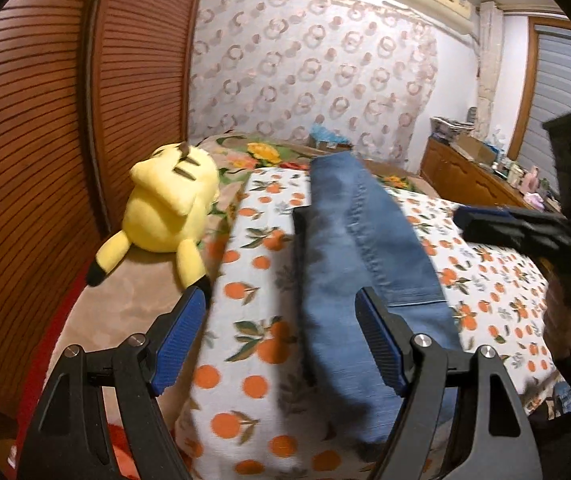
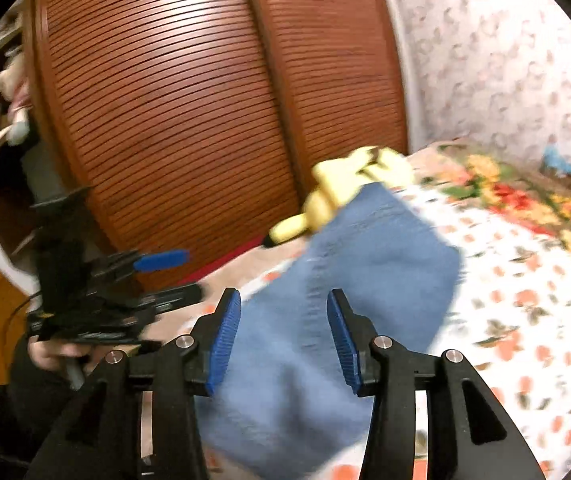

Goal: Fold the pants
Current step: 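Lift the gripped edge with the right gripper, fold it over, and open, then grasp the folded jeans with the left gripper while the right gripper grasps them too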

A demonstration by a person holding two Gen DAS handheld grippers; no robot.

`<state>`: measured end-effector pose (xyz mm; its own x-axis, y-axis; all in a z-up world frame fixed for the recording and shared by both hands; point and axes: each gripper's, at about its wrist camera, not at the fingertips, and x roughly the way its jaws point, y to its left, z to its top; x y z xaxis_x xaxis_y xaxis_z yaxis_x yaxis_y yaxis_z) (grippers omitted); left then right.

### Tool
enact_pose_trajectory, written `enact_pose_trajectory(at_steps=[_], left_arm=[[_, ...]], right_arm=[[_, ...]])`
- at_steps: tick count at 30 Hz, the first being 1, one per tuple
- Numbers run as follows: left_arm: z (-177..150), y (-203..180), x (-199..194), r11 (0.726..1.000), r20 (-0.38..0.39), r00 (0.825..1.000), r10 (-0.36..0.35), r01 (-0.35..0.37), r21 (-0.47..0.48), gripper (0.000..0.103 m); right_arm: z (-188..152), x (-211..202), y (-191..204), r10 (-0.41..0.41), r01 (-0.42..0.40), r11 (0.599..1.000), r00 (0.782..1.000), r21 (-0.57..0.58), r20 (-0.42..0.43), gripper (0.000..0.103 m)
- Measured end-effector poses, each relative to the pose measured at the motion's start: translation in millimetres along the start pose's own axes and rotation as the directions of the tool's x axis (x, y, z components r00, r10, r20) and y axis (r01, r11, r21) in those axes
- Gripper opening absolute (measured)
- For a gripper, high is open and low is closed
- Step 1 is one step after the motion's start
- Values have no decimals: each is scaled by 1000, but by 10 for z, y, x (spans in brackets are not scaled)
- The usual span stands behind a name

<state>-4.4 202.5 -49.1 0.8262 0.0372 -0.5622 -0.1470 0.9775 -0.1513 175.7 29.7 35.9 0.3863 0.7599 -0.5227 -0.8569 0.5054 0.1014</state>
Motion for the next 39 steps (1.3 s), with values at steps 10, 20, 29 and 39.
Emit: enact_pose_trajectory(at_steps=[10,20,29,39], left_arm=[[-213,-221,272,998,-111,994,-21,27,50,78],[-368,-103,393,999,-159,987,-16,20,26,78],[-382,-124,337,999,-146,988,-53,53,-4,75],[-406,-161,349,998,-156,985,-68,66,-18,66]], right_arm=[[64,410,-653,-182,188,980,980,59,-83,50],[218,1061,-961,-169,197,968,970,156,-174,68],[138,1182,-1068,-111,146,970,977,194,-183,70],[31,1174,-1103,-13,59,970,982,237,-191,70]])
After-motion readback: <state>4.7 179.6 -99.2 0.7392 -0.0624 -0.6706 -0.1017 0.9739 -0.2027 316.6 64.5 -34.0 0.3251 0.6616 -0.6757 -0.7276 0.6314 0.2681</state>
